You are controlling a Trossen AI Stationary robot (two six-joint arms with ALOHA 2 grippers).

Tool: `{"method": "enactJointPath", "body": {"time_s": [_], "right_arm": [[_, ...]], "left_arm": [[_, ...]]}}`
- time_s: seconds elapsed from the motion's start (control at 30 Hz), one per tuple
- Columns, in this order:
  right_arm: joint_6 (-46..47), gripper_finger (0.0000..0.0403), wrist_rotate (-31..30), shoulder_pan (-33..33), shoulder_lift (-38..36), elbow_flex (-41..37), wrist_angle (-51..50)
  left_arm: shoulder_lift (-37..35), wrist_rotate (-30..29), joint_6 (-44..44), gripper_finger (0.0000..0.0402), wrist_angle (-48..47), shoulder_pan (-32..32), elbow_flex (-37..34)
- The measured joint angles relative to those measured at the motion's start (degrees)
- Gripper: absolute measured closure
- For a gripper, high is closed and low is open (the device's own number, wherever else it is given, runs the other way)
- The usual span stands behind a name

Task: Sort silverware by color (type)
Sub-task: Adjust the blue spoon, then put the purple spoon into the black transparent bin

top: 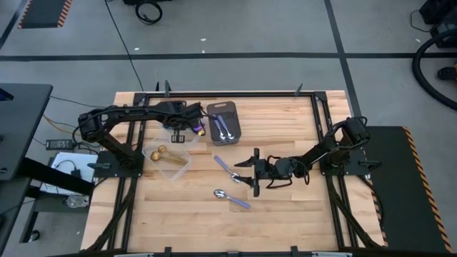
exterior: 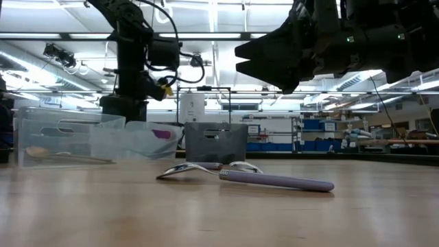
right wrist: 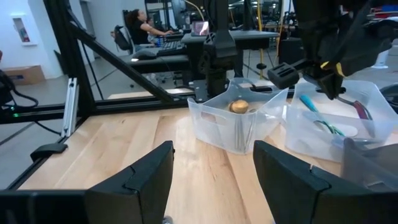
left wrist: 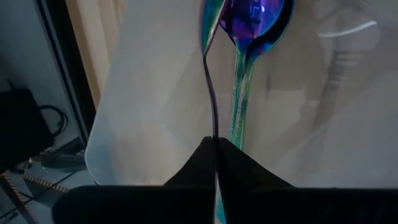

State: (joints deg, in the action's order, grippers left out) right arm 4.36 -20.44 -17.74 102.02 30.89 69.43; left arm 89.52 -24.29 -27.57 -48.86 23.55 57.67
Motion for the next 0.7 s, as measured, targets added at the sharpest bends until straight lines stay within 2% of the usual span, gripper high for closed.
{"method": "enactJointPath", "body": {"time_s": [0.23, 0.5, 0.6, 0.7], "right_arm": [[-0.02, 0.0172, -0.05, 0.01, 0.00, 0.00, -0.02], [-0.02, 0.0172, -0.03, 0.01, 0.00, 0.00, -0.04], [-0.02, 0.0172, -0.04, 0.01, 0.00, 0.00, -0.04], [-0.02, 0.0172, -0.03, 0.01, 0.00, 0.00, -0.04]], "left_arm": [[0.00, 1.31, 0.13, 0.0378, 0.71, 1.27, 0.04], [0.02, 1.50, 1.83, 0.0267, -0.01, 0.99, 0.04], [-0.17, 0.22, 2.35, 0.0248, -0.11, 0.31, 0.04], [-0.42, -0.64, 2.37, 0.0247, -0.21, -0.68, 0.13]]}}
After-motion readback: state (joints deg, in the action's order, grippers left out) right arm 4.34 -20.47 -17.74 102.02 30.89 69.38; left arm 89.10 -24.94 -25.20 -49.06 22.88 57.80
